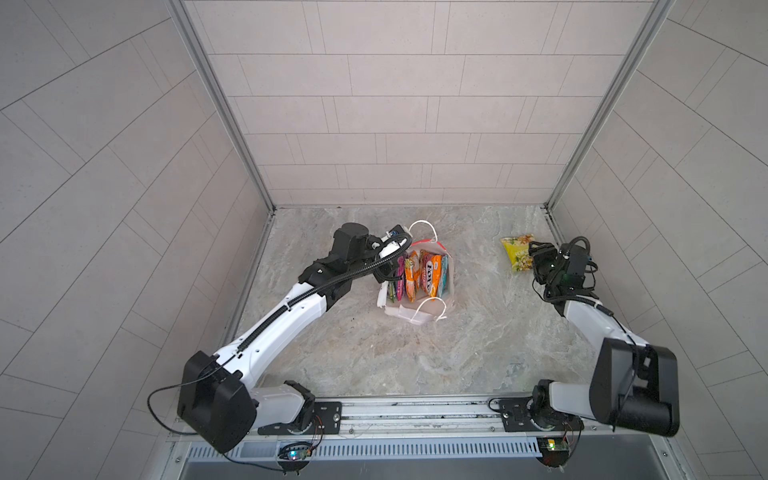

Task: Take the snacks out of the paper bag
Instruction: 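Move the right gripper back over the bag opening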

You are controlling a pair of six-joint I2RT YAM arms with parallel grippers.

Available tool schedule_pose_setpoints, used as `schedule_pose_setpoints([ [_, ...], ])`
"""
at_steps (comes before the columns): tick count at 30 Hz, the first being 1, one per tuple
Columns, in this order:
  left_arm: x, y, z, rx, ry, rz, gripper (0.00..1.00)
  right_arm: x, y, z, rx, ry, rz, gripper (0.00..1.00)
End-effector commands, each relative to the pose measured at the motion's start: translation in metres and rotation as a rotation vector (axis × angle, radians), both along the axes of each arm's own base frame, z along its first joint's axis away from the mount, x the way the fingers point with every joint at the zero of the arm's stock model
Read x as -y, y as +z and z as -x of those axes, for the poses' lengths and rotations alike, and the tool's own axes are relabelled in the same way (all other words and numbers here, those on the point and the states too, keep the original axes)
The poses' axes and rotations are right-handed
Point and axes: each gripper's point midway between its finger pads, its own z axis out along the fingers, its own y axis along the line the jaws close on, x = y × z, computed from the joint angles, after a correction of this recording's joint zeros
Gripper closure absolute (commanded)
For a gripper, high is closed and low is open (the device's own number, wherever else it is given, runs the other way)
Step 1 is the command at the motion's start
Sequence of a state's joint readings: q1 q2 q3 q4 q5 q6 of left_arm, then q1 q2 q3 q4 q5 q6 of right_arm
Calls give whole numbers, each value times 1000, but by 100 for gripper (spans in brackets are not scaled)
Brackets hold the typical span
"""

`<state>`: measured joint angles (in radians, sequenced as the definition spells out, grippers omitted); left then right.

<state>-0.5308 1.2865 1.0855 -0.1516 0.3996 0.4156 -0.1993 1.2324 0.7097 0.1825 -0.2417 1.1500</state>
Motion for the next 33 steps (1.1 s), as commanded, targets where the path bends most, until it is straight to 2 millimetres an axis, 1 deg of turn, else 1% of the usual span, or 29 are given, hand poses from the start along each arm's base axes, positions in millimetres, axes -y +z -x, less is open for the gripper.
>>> schedule_pose_setpoints([
  [1,1,2,1,12,-1,15,100,-60,60,22,-17,237,341,36],
  [2,2,2,1,12,0,15,100,-80,79,31,-5,292,456,32],
  [3,1,1,0,11,2,14,100,-97,97,42,15,327,568,3],
  [4,2,1,-1,9,4,15,100,-114,110,51,56,359,618,1],
  [5,2,1,-2,4,6,17,100,-135,120,60,133,421,637,1],
  [6,3,2,-2,4,5,22,100,-155,127,67,247,484,599,1],
  [7,3,1,-3,1,5,24,100,-170,129,74,331,533,538,1],
  [8,4,1,-3,-3,3,25,100,-180,128,81,368,562,461,1],
  [9,4,1,-3,-4,3,25,100,-198,127,89,384,635,459,7],
  [10,4,1,-3,-5,5,24,100,-218,123,98,359,711,520,21],
  [11,3,1,-3,-4,8,23,100,-229,122,106,332,751,591,41],
  [12,3,1,-3,-4,8,23,100,-243,120,115,323,797,658,53],
  [14,3,1,-3,-4,9,22,100,-268,124,130,357,886,720,64],
  [15,3,0,-3,-3,10,21,100,-279,124,135,363,923,736,64],
  [17,3,0,-4,-7,10,22,100,-298,123,141,355,993,777,72],
  [19,4,0,-3,-9,6,25,100,-311,114,140,303,1026,814,80],
  [22,4,1,-3,-7,7,27,100,-320,97,129,241,1005,846,84],
  [28,3,4,-1,-1,6,33,100,-334,74,107,191,949,829,86],
  [33,3,5,0,-4,4,38,100,-343,60,95,193,914,819,87],
])
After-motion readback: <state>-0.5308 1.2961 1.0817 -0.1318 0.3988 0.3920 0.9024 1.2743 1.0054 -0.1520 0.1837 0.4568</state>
